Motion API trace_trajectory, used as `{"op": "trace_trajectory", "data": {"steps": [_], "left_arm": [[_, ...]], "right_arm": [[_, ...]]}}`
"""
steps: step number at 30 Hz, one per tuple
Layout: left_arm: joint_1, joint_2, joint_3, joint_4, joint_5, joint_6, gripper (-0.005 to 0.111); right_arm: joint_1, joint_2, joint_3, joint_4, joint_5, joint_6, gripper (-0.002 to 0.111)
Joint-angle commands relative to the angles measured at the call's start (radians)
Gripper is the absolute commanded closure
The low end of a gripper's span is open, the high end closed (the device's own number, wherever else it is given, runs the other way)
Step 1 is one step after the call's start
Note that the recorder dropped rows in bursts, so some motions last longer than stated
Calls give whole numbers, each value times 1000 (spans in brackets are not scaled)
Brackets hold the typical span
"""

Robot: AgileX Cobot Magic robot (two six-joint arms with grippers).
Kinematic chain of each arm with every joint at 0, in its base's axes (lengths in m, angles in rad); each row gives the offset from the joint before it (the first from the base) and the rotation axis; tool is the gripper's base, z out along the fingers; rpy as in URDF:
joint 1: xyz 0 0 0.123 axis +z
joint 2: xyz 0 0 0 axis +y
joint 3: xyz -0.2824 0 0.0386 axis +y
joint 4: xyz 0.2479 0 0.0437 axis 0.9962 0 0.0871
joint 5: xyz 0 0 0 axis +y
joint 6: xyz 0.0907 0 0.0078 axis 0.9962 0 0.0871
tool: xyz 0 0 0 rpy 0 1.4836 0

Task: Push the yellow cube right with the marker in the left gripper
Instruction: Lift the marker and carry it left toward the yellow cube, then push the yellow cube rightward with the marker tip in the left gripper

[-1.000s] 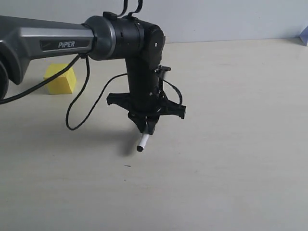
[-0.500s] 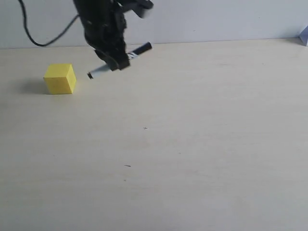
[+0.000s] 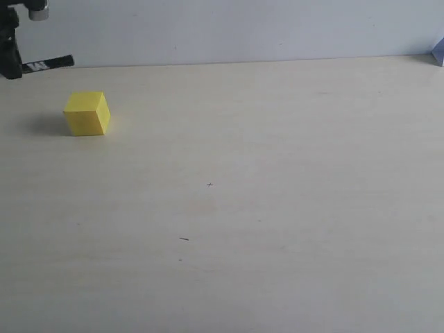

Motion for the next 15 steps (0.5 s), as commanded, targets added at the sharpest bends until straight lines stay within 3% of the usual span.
{"op": "trace_trajectory", "data": {"steps": [1,7,15], "left_arm": [[70,93,-4,128,3,24,107],[78,187,-4,58,-166,249,107],[133,303,-142,-58,-103,300,107]], "right_arm": [[1,-5,5,0,-8,-2,108],[1,-5,5,0,-8,-2,108],[1,-5,5,0,-8,-2,108]]}}
